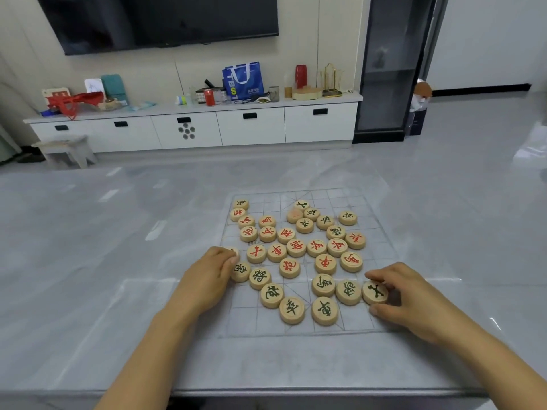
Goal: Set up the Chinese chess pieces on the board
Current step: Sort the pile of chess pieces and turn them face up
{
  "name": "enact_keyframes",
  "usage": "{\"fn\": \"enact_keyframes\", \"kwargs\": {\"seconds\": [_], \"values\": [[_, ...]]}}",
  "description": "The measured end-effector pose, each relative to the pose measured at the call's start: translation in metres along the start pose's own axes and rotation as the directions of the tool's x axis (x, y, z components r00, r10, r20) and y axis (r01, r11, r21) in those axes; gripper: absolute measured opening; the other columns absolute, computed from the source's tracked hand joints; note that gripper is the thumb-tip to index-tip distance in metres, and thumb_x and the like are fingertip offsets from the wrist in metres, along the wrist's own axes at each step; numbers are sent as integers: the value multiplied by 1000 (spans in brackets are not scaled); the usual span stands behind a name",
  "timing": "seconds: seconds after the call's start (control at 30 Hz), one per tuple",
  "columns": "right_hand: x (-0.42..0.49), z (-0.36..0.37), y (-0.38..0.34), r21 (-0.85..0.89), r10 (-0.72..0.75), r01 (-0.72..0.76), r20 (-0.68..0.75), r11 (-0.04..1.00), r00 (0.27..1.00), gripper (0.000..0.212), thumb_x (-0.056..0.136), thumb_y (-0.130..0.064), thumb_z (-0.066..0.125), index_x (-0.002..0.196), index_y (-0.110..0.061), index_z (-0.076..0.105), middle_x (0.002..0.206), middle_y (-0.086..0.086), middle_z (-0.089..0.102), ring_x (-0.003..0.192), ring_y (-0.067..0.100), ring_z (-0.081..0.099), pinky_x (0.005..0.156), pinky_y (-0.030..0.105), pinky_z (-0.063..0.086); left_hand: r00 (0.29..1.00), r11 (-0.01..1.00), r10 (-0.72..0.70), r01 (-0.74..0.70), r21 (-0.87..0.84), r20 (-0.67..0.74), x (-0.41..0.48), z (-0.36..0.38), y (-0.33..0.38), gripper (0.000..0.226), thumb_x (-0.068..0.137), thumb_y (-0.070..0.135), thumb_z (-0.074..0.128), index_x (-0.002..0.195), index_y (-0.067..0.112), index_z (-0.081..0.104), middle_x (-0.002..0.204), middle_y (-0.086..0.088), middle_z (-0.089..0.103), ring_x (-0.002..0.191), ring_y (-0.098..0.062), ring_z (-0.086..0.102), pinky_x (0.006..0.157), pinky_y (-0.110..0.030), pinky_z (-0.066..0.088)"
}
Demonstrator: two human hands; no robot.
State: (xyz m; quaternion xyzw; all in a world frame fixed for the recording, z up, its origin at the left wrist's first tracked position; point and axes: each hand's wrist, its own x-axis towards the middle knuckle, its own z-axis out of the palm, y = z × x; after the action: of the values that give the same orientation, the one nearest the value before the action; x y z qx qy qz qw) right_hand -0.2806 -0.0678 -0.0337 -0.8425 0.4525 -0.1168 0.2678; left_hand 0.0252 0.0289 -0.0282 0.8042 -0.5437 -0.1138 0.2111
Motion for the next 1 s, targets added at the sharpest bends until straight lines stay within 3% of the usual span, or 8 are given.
{"fn": "enact_keyframes", "kwargs": {"seconds": [0.13,0.27,0.43,0.5,0.63,0.83,0.9,1.0], "values": [[3,6,-8,-14,-59,59,-4,998,998,51,81,-32,66,128,-28,48,113,-14,44,96,-1,43,79,11,37,994,996,91,-89,-30,67,-20,-6,-2,36,98,28,35,127,18,54,133,9,47,120,-8,46,89,-13,28],[7,9,-15,-42,-80,80,15,996,997,52,80,-36,67,128,-30,47,111,-15,44,100,0,41,83,13,33,979,982,166,-153,-111,120,-29,-11,-8,31,96,27,42,123,23,58,129,13,50,119,-3,47,93,-9,31],[9,9,-18,1,-97,98,92,995,991,49,79,-34,68,122,-38,45,111,-21,42,103,-2,42,87,12,33,970,968,200,-174,-180,140,-36,-14,-4,29,95,28,46,120,26,59,122,17,56,111,3,49,84,3,32],[8,8,-19,47,-94,90,95,995,991,41,80,-33,67,113,-43,44,109,-24,44,101,-1,47,83,13,37,982,968,163,-140,-210,96,-35,-12,-2,30,95,29,45,122,29,58,122,19,54,109,4,48,83,1,33],[11,5,-20,199,-30,37,-40,979,999,17,88,-25,59,98,-38,54,102,-16,56,90,3,57,74,14,44,989,971,149,-142,-194,23,-29,-3,3,39,96,33,41,135,32,42,137,23,35,125,7,29,101,-10,23],[47,-6,-23,169,44,11,-315,986,948,17,90,-16,55,104,-16,65,104,1,59,88,11,53,70,15,38,988,976,139,-126,-176,61,-20,2,12,33,97,33,40,125,29,54,127,10,58,115,-8,53,95,-21,40],[78,-15,-21,76,33,-8,-328,997,944,23,91,-16,54,112,-13,62,113,5,55,95,15,52,78,22,38,993,975,111,-103,-196,32,-16,3,11,31,97,31,40,123,30,56,121,8,63,113,-10,56,92,-23,42],[127,-21,-19,-92,71,-91,-199,992,977,40,90,-24,55,129,-17,50,134,10,42,122,26,43,98,34,37,996,975,83,-86,-206,-21,-10,4,7,30,96,30,41,121,28,57,122,6,63,114,-13,56,91,-23,42]]}}
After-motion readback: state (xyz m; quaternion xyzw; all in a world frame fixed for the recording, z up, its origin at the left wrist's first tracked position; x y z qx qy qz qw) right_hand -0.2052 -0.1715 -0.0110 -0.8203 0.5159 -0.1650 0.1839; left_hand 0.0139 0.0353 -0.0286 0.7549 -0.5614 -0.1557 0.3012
